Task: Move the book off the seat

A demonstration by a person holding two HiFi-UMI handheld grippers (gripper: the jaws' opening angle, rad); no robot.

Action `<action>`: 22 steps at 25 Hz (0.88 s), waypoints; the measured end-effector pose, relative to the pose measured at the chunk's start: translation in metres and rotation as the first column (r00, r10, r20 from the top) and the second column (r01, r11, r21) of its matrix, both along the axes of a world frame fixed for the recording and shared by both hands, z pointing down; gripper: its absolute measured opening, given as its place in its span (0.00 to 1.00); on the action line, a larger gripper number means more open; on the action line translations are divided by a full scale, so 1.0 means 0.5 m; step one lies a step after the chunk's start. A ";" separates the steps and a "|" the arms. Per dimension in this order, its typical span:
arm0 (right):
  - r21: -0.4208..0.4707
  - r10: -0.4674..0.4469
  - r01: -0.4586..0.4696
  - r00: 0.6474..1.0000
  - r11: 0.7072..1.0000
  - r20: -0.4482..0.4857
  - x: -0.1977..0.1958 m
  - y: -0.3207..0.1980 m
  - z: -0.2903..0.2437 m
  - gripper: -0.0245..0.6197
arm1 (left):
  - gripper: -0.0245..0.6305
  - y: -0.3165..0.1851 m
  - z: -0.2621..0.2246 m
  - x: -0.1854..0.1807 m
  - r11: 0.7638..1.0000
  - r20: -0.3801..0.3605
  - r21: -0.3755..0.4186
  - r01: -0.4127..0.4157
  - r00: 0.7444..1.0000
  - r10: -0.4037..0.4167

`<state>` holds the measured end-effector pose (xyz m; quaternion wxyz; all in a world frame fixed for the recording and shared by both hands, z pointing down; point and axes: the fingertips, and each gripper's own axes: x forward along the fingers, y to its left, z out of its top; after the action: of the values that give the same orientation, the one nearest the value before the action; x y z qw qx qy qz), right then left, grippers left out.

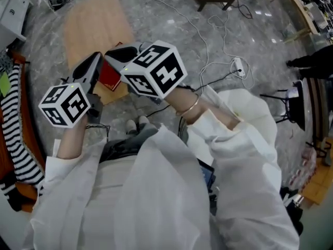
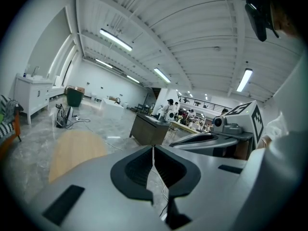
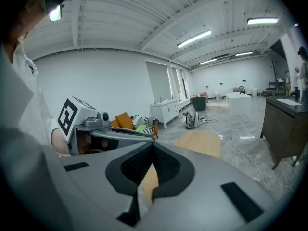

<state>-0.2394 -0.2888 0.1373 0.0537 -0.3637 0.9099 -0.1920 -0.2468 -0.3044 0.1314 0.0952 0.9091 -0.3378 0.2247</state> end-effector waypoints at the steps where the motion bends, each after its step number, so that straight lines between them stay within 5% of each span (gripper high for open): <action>1: -0.006 -0.002 0.002 1.000 1.000 -0.001 -0.002 -0.001 0.004 0.06 | 0.06 0.001 0.002 0.000 1.000 0.003 -0.004 -0.001 1.000 0.001; 22: -0.046 -0.013 0.009 0.997 0.999 -0.079 -0.066 -0.010 0.026 0.06 | 0.06 0.005 0.020 -0.072 0.999 0.066 -0.020 0.032 0.997 -0.031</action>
<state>-0.2724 -0.2938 0.1505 0.0080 -0.3671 0.9087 -0.1986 -0.2830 -0.3021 0.1414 0.0969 0.8947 -0.3527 0.2565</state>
